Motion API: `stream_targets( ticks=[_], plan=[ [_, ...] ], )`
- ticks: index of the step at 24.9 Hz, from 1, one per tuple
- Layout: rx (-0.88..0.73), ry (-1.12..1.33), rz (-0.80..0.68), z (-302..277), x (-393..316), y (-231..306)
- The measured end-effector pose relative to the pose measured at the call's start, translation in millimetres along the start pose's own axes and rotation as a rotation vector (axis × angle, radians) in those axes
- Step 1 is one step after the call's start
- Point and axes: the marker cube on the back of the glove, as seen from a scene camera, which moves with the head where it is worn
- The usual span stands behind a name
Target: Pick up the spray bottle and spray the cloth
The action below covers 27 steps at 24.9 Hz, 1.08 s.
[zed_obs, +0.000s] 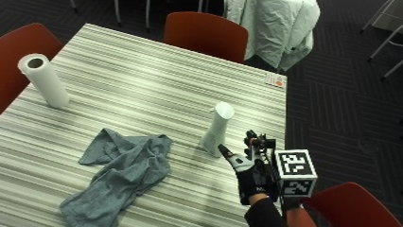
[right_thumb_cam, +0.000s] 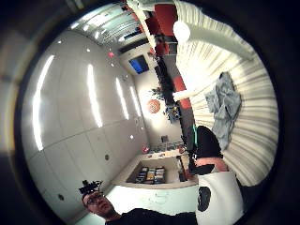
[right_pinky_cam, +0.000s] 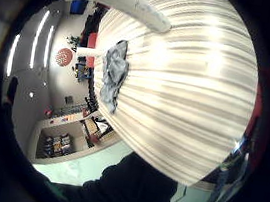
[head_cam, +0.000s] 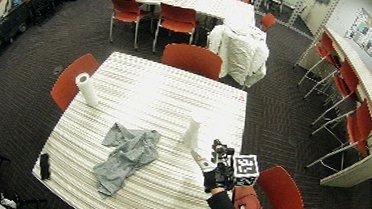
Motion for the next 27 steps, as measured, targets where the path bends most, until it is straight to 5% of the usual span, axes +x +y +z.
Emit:
stream_targets(
  ticks=[27],
  plan=[
    [0.134,0.005,0.075,-16.0,46.9,-28.2]
  ],
)
